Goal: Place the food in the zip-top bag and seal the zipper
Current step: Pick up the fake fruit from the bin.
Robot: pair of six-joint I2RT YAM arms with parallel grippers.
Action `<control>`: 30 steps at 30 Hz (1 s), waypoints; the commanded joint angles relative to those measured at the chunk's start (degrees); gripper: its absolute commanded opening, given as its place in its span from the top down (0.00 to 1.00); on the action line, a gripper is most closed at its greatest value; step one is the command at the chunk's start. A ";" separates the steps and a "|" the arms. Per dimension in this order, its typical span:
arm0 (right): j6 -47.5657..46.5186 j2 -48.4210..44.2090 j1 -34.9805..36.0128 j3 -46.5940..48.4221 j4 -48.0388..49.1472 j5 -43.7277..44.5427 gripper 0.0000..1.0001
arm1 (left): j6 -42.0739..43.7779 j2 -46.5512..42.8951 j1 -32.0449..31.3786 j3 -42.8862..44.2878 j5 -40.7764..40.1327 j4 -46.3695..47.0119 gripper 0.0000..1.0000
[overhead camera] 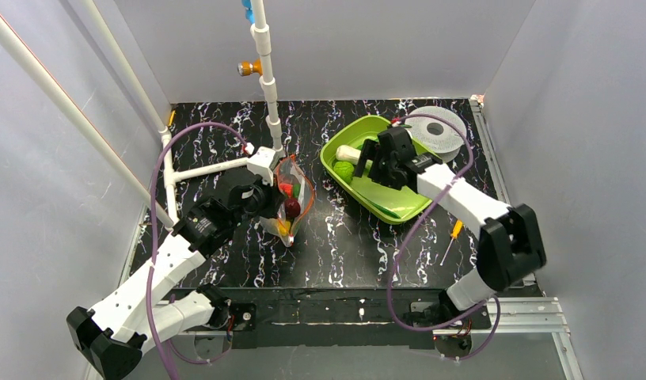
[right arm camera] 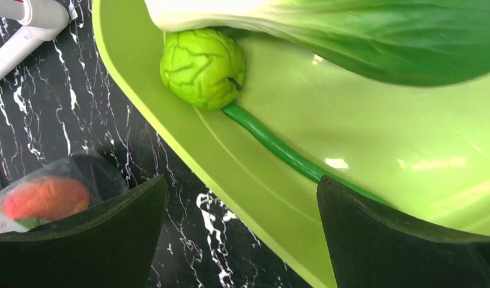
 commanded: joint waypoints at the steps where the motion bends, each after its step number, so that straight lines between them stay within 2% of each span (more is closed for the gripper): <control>1: 0.81 6.36 -1.04 7.30 4.85 -5.23 0.02 | -0.10 -0.18 -0.17 1.20 -0.06 -0.52 1.00; 11: 2.76 21.20 -1.36 17.76 5.16 -5.04 0.02 | -0.19 0.23 -0.15 1.37 0.36 -0.52 1.00; 16: 3.64 24.93 -1.61 18.46 6.25 -7.19 0.02 | -0.24 0.32 -0.16 1.37 0.40 -0.59 1.00; 18: 3.90 25.84 -1.61 17.41 7.95 -9.02 0.06 | -0.24 0.39 -0.16 1.47 0.50 -0.65 1.00; 21: 3.79 26.96 -1.69 16.48 9.45 -10.46 0.15 | -0.24 0.27 -0.13 1.32 0.23 -0.61 1.00; 23: 3.66 27.40 -2.02 16.25 9.62 -11.82 0.24 | -0.24 0.44 -0.11 1.35 0.18 -0.67 1.00; 27: 2.89 25.08 -3.09 14.34 9.98 -13.62 0.58 | -0.23 0.50 -0.17 1.33 -0.04 -0.70 1.00; 30: 2.12 20.68 -4.04 10.83 9.91 -12.45 0.78 | -0.15 0.69 -0.12 1.46 -0.10 -0.77 1.00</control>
